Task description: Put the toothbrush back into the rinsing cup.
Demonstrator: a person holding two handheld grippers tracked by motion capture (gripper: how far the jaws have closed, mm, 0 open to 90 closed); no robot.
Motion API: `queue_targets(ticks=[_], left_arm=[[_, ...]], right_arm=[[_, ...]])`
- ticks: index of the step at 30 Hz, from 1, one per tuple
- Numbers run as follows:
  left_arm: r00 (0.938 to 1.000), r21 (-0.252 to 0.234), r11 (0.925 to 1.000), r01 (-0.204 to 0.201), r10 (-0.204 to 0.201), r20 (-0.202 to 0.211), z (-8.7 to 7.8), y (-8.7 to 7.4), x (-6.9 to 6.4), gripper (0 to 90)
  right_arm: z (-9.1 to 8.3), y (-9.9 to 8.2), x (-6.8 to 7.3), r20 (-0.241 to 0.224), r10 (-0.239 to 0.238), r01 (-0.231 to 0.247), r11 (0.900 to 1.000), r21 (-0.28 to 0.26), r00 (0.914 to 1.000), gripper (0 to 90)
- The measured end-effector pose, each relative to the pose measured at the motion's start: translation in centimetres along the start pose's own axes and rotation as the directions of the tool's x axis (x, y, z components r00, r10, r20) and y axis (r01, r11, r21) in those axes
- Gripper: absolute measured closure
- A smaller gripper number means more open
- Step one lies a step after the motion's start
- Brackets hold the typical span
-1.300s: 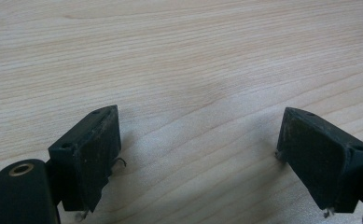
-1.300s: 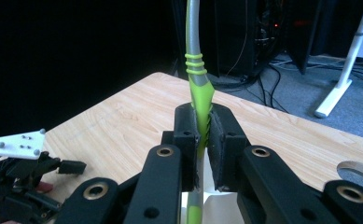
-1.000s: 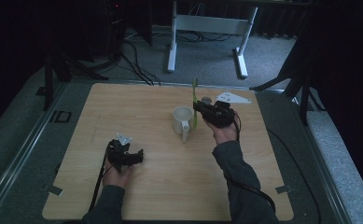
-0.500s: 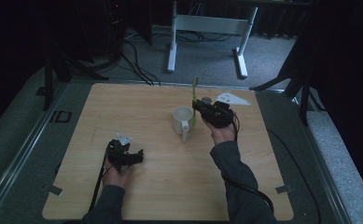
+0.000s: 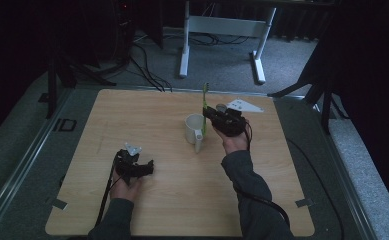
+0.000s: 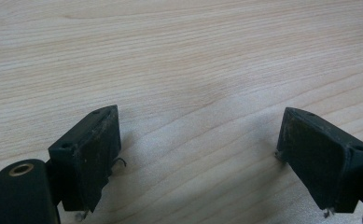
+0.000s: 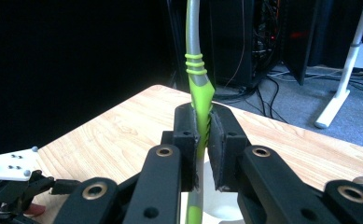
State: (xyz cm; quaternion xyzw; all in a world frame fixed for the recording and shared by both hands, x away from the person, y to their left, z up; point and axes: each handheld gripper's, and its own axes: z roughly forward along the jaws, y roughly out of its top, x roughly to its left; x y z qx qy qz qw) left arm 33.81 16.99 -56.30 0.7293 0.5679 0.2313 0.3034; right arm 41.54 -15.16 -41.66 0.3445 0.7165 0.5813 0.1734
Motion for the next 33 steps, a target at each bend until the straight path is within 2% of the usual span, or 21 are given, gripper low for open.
queue_targets(ticks=[11, 33], left_arm=[[1.0000, 0.000, 1.0000, 0.000, 0.000, 0.000, 0.0, 0.0, 0.0, 14.0], [1.0000, -0.001, 1.0000, -0.001, 0.001, 0.000, 0.0, 0.0, 0.0, 13.9]], right_arm=[[0.7, -0.4, 0.0, -0.001, 0.002, -0.002, 1.0000, -0.008, 1.0000, 81.4], [1.5, -1.9, 0.2, 0.001, -0.006, 0.006, 0.9997, 0.025, 1.0000, 81.3]])
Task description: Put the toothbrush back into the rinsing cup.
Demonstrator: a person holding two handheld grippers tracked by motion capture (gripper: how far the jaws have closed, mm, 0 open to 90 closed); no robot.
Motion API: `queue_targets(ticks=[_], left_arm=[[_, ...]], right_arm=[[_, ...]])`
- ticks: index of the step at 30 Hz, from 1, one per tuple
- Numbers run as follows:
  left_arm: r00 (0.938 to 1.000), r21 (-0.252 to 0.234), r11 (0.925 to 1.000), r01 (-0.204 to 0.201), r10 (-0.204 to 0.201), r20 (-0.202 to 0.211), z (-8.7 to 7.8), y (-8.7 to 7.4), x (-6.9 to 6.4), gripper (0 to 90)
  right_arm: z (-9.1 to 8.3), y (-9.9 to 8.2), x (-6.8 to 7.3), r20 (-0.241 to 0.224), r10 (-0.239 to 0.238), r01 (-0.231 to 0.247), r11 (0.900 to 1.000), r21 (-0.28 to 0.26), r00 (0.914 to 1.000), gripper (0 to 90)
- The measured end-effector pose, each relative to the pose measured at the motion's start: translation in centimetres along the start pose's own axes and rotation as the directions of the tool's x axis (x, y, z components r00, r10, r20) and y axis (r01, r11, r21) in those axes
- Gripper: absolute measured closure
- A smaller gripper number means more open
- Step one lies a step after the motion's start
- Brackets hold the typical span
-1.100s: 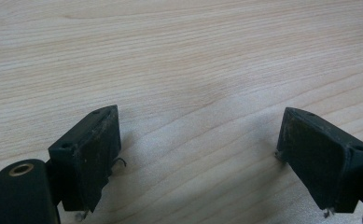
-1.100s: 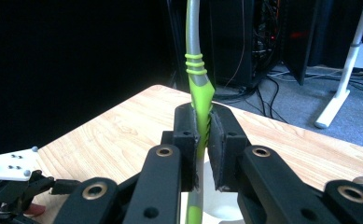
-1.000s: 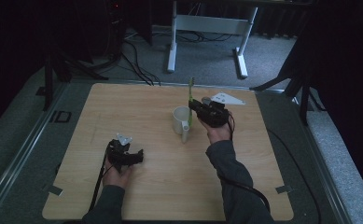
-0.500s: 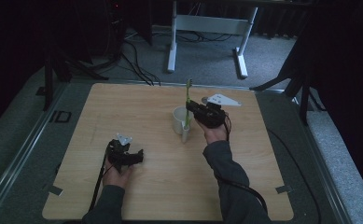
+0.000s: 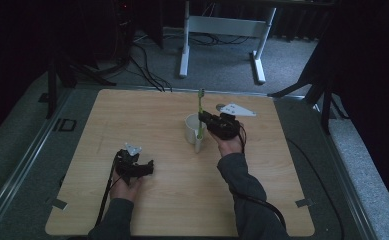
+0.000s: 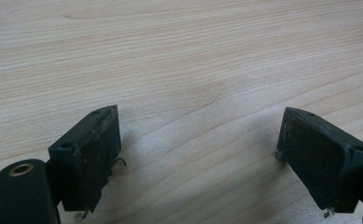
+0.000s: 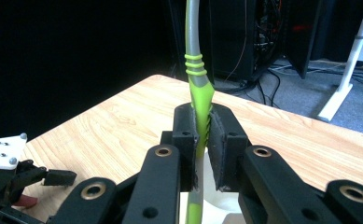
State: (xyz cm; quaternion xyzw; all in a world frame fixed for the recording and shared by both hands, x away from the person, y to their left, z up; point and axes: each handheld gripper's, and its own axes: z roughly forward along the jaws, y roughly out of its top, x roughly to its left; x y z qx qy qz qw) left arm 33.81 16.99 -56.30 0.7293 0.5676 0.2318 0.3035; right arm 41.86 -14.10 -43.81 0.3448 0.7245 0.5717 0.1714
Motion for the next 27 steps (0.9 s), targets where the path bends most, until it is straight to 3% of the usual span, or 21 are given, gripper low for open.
queue_targets(ticks=[18, 20, 23, 27], left_arm=[[1.0000, 0.001, 1.0000, 0.000, 0.000, 0.000, 0.0, 0.0, 0.0, 13.9], [1.0000, 0.000, 1.0000, 0.001, -0.001, 0.000, 0.0, 0.0, 0.0, 14.0], [1.0000, -0.001, 1.0000, -0.001, 0.001, 0.002, 0.0, 0.0, 0.0, 14.0], [1.0000, -0.001, 1.0000, -0.003, 0.003, 0.003, 0.0, 0.0, 0.0, 14.0]], right_arm=[[-0.2, -1.0, 0.1, -0.002, 0.001, -0.001, 0.9999, 0.016, 1.0000, 79.7], [-0.3, -1.2, 0.1, -0.015, 0.004, -0.004, 0.9998, 0.020, 0.9999, 73.7], [-0.2, -1.6, 0.1, -0.041, 0.011, -0.009, 0.9990, 0.044, 0.9991, 53.6], [-0.1, -2.2, 0.5, -0.047, 0.007, -0.004, 0.9977, 0.068, 0.9989, 39.4]])
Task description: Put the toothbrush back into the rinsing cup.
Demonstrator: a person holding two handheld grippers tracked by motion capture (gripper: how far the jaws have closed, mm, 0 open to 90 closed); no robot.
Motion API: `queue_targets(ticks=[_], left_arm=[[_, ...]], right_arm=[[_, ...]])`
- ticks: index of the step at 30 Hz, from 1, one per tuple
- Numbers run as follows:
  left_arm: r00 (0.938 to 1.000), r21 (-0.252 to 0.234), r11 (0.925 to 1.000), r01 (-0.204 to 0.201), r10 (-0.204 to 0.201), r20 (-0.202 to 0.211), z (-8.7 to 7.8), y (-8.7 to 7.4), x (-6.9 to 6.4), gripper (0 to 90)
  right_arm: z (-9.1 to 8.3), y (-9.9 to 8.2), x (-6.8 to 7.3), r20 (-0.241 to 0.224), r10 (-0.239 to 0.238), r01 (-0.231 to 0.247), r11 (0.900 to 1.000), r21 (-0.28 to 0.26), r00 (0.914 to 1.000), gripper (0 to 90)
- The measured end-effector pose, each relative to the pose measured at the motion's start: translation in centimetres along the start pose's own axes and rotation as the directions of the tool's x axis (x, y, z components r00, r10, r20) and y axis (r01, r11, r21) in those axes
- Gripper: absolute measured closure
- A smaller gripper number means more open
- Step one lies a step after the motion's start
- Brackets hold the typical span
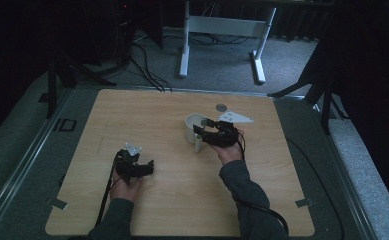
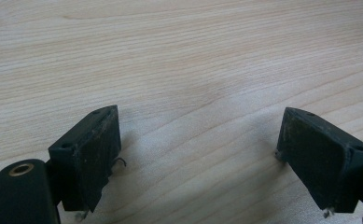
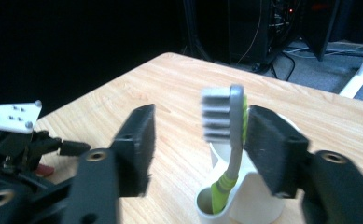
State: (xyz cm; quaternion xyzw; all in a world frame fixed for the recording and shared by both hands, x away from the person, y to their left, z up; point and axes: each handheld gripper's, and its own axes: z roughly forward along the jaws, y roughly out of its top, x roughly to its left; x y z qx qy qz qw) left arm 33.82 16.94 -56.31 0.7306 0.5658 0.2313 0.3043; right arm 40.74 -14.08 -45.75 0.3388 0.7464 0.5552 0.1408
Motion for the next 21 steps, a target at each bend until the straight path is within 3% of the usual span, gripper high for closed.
queue_targets(ticks=[7, 21], left_arm=[[1.0000, 0.000, 1.0000, 0.000, 0.000, 0.000, 0.0, 0.0, 0.0, 14.0], [1.0000, 0.000, 1.0000, 0.000, 0.000, 0.001, 0.0, 0.0, 0.0, 14.0]], right_arm=[[-0.2, -0.5, 0.0, 0.013, -0.002, 0.001, 0.9998, 0.018, 0.9999, 34.8], [-1.4, -1.3, -0.8, -0.009, 0.000, 0.001, 0.9973, 0.073, 1.0000, 33.1]])
